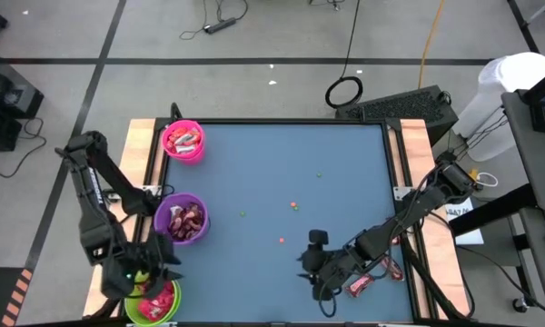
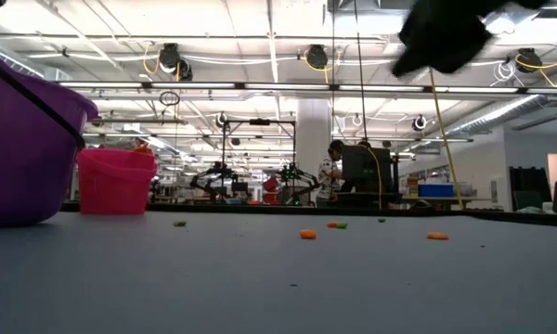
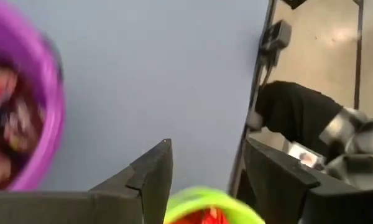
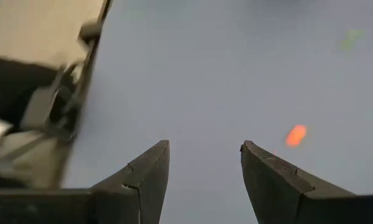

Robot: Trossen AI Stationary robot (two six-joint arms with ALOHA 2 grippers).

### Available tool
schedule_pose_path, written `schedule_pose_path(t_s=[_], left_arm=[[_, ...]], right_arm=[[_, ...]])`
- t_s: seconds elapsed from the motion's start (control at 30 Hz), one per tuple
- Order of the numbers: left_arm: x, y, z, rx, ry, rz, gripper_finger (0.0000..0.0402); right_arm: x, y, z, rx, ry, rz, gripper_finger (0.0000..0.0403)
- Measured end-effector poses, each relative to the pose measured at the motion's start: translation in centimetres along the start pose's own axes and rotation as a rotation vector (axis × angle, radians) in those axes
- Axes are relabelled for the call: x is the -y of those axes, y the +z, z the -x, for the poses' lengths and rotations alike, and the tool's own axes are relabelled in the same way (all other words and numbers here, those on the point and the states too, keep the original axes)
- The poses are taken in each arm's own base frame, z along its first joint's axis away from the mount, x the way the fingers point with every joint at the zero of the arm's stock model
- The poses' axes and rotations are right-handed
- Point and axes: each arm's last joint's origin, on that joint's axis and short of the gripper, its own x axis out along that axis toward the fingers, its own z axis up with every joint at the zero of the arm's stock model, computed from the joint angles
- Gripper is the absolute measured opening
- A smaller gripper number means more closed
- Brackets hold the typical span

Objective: Organize candy in baskets
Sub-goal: Put the brown chocolate into the violet bucket

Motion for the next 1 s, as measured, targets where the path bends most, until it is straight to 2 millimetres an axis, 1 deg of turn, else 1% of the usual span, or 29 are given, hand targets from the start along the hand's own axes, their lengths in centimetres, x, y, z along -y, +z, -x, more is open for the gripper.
schedule_pose_path(t_s=[0.13, 0.23, 0.4, 0.53, 0.63, 0.73, 0.8, 0.93, 1.0], left_arm=[[0.1, 1.4, -1.6, 0.056, -0.012, -0.106, 0.0198], [0.3, 2.5, -3.0, 0.112, 0.003, -0.224, 0.0198], [0.9, 4.2, -6.0, 0.174, 0.011, -0.378, 0.0198], [1.1, 5.3, -8.0, 0.204, 0.035, -0.452, 0.0198], [1.1, 5.8, -9.1, 0.212, 0.058, -0.49, 0.0198], [1.0, 6.3, -9.8, 0.217, 0.075, -0.499, 0.0198], [0.8, 6.6, -10.2, 0.214, 0.091, -0.493, 0.0198], [0.5, 7.0, -10.7, 0.21, 0.116, -0.497, 0.0198], [0.4, 7.1, -10.9, 0.21, 0.123, -0.506, 0.0198]], right_arm=[[-0.3, -1.3, 0.2, -0.184, 0.095, -0.153, 0.0187], [-0.8, -2.2, 0.6, -0.286, 0.128, -0.243, 0.0187], [-1.9, -4.3, 1.8, -0.48, 0.105, -0.39, 0.0187], [-2.6, -6.2, 3.1, -0.658, 0.04, -0.501, 0.0187], [-3.1, -7.3, 4.1, -0.784, 0.008, -0.551, 0.0187], [-3.7, -8.4, 5.0, -0.853, -0.022, -0.531, 0.0187], [-4.1, -9.1, 5.6, -0.85, -0.03, -0.464, 0.0187], [-4.7, -10.4, 6.6, -0.812, -0.028, -0.212, 0.0187], [-4.8, -10.8, 6.8, -0.754, -0.034, -0.093, 0.0187]])
